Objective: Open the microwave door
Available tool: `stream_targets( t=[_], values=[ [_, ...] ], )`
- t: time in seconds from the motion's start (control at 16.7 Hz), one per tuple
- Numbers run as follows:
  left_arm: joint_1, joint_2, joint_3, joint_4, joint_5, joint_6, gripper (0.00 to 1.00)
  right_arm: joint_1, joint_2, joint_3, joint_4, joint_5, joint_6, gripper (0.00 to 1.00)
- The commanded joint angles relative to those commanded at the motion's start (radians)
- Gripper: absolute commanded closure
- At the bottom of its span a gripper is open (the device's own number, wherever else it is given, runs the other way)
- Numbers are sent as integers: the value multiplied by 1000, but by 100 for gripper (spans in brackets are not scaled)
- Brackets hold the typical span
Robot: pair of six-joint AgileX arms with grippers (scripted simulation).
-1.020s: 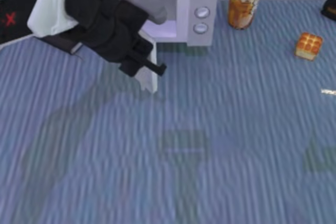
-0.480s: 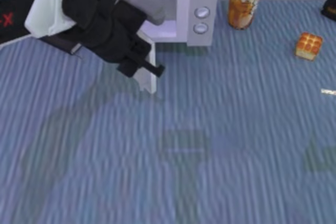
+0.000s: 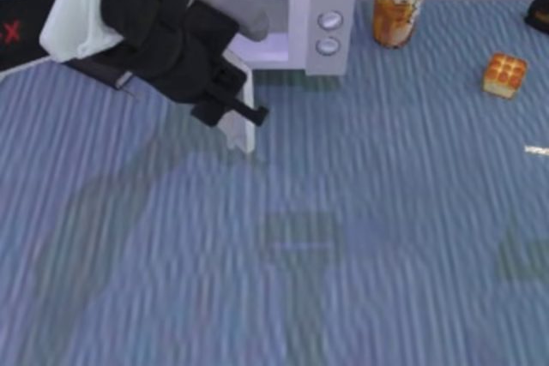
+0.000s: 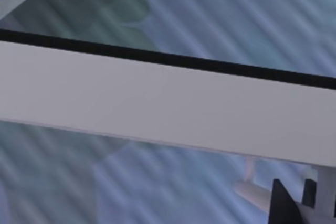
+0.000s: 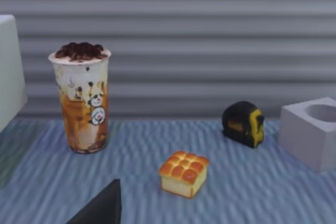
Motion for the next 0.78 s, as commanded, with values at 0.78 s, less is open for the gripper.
stream_targets(
  t=[0.78],
  values=[
    [9, -7, -11, -5, 22, 30, 100, 0, 0, 0, 0, 0, 0, 0]
  ],
)
